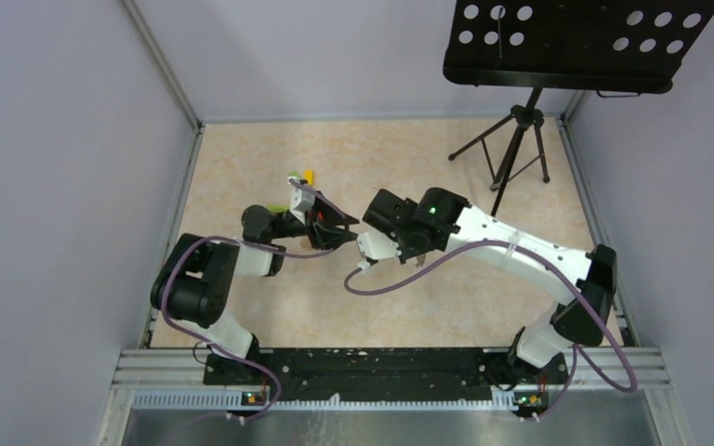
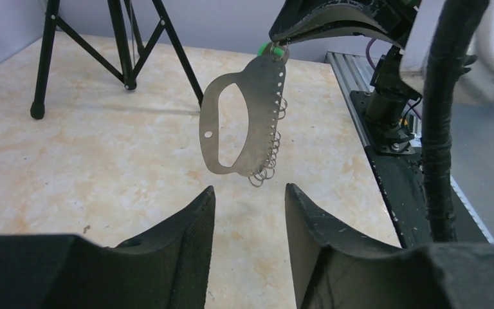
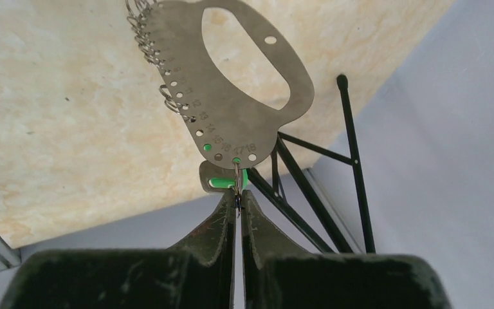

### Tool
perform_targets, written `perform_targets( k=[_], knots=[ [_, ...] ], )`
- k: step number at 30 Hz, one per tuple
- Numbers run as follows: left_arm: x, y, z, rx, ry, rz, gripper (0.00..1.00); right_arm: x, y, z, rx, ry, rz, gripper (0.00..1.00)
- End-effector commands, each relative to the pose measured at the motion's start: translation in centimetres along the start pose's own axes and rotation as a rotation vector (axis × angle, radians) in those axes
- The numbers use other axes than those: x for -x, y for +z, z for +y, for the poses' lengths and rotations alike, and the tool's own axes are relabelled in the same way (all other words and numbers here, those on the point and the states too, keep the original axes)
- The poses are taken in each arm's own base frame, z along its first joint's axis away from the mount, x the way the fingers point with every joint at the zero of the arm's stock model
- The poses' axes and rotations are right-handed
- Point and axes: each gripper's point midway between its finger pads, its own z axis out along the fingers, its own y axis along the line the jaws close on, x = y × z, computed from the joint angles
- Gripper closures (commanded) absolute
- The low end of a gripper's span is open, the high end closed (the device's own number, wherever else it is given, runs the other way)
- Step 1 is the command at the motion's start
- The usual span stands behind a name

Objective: Put the keys on the keyring
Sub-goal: Adjust the key on the keyring.

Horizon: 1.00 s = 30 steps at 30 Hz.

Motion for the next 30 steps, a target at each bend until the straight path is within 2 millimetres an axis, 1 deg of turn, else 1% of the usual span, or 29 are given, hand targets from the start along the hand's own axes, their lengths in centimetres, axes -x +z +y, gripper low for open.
perform_targets(
  k=[1, 2, 4, 8, 13, 17, 22, 24, 30],
  knots=[
    [4.1, 1.4, -1.9, -0.094, 0.248, -0.085, 0.59, 2.2, -2.7, -1.0, -0.04, 0.065, -0.216, 1.0],
    [4.0, 1.8, -2.2, -0.111, 0.251, -0.084, 0.62, 2.5, -2.9, -1.0, -0.038, 0.073, -0.241, 1.0],
    [3.8, 2.6, -3.0, -0.153, 0.274, -0.082, 0.65, 2.9, -3.0, -1.1, -0.042, 0.087, -0.278, 1.0],
    [3.4, 4.5, -5.0, -0.239, 0.333, -0.094, 0.62, 3.5, -3.2, -1.3, -0.057, 0.111, -0.332, 1.0],
    [3.3, 6.6, -6.7, -0.297, 0.359, -0.125, 0.63, 4.1, -3.5, -1.2, -0.059, 0.136, -0.377, 1.0],
    [3.4, 7.7, -6.8, -0.277, 0.363, -0.158, 0.65, 4.6, -3.8, -1.0, -0.05, 0.153, -0.417, 1.0],
    [3.3, 8.6, -6.9, -0.257, 0.391, -0.189, 0.65, 4.8, -3.7, -0.9, -0.05, 0.169, -0.434, 1.0],
    [3.4, 8.7, -6.9, -0.247, 0.401, -0.198, 0.65, 4.8, -3.6, -0.8, -0.044, 0.169, -0.434, 1.0],
    [4.5, 9.0, -6.8, -0.221, 0.428, -0.229, 0.66, 5.1, -3.5, -0.7, -0.033, 0.174, -0.437, 1.0]
  ],
)
